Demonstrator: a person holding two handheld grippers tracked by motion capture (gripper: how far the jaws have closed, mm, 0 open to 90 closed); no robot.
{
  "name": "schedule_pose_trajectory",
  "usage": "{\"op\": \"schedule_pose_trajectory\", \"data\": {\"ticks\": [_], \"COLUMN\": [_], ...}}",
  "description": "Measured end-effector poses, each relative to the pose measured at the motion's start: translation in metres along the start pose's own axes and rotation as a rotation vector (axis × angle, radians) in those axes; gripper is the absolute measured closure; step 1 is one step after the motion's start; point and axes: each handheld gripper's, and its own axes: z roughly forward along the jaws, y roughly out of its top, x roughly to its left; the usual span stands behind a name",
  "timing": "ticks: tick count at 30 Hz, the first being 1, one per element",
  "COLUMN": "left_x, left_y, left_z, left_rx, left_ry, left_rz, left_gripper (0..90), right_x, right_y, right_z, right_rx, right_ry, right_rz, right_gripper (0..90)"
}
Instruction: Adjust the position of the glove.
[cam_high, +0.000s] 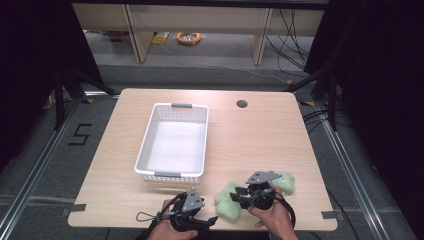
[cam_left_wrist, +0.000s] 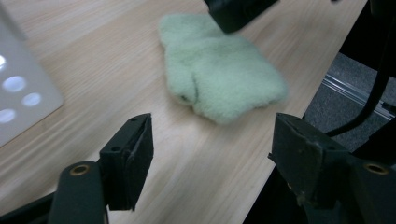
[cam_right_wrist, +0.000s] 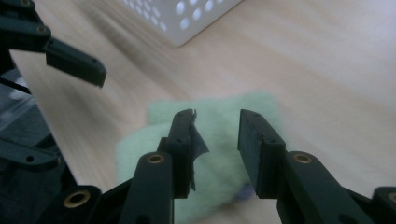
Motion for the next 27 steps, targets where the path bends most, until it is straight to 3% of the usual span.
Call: {"op": "schedule_pose_trajectory", "data": {"ticks": [1, 2, 3, 4, 5, 7, 8, 10, 11, 12, 13, 16, 19, 23, 26, 27], "left_x": [-0.002, -0.003, -0.005, -0.007, -0.007, -0.009, -0.008, -0.009, -0.007, -0.007, -0.006, -0.005, -0.003, -0.002, 0.001, 0.001], "left_y": [0.001, 0.003, 0.004, 0.005, 0.007, 0.009, 0.011, 0.011, 0.013, 0.013, 0.013, 0.013, 0.013, 0.012, 0.015, 0.014], "left_z": [0.003, 0.006, 0.009, 0.011, 0.012, 0.016, 0.017, 0.02, 0.022, 0.023, 0.024, 0.027, 0.03, 0.033, 0.028, 0.028], "left_rx": [0.013, 0.026, 0.02, 0.023, 0.04, 0.031, 0.041, 0.049, 0.058, 0.064, 0.072, 0.084, 0.107, 0.102, 0.109, 0.099], "left_ry": [-0.006, -0.019, -0.027, -0.025, -0.013, -0.015, -0.006, -0.009, 0.002, 0.008, 0.013, 0.017, -0.014, 0.001, 0.006, 0.009], "left_rz": [-0.005, -0.01, -0.018, -0.018, 0.005, 0.005, 0.048, 0.032, 0.063, 0.062, 0.071, 0.061, 0.078, 0.072, 0.116, 0.094], "left_gripper": [30.1, 30.5, 33.3, 34.4, 34.8, 39.2, 39.9, 42.8, 43.6, 44.3, 46.0, 50.2, 56.9, 69.5, 77.0, 78.3], "right_x": [-0.002, -0.007, -0.01, -0.014, -0.017, -0.022, -0.025, -0.026, -0.027, -0.028, -0.03, -0.035, -0.035, -0.034, -0.032, -0.031], "right_y": [0.002, 0.004, 0.004, 0.004, 0.003, 0.002, 0.003, 0.004, 0.004, 0.004, 0.005, 0.004, 0.002, 0.001, 0.001, 0.001], "right_z": [-0.002, -0.007, -0.008, -0.011, -0.009, -0.004, -0.002, 0.003, 0.007, 0.012, 0.013, 0.02, 0.02, 0.017, 0.015, 0.014], "right_rx": [-0.026, -0.004, 0.004, 0.032, 0.023, 0.032, 0.035, 0.054, 0.051, 0.048, 0.085, 0.098, 0.079, 0.082, 0.094, 0.098], "right_ry": [-0.028, -0.072, -0.102, -0.102, -0.101, -0.094, -0.091, -0.055, -0.042, -0.043, -0.036, -0.001, 0.016, 0.018, 0.013, 0.016], "right_rz": [-0.028, -0.08, -0.086, -0.084, -0.079, -0.068, -0.073, -0.045, -0.037, -0.048, -0.052, -0.003, 0.018, 0.018, 0.0, -0.004], "right_gripper": [66.7, 67.8, 68.1, 69.3, 69.5, 70.4, 70.6, 70.6, 70.6, 70.5, 70.6, 74.1, 79.6, 85.6, 86.6, 86.8]}}
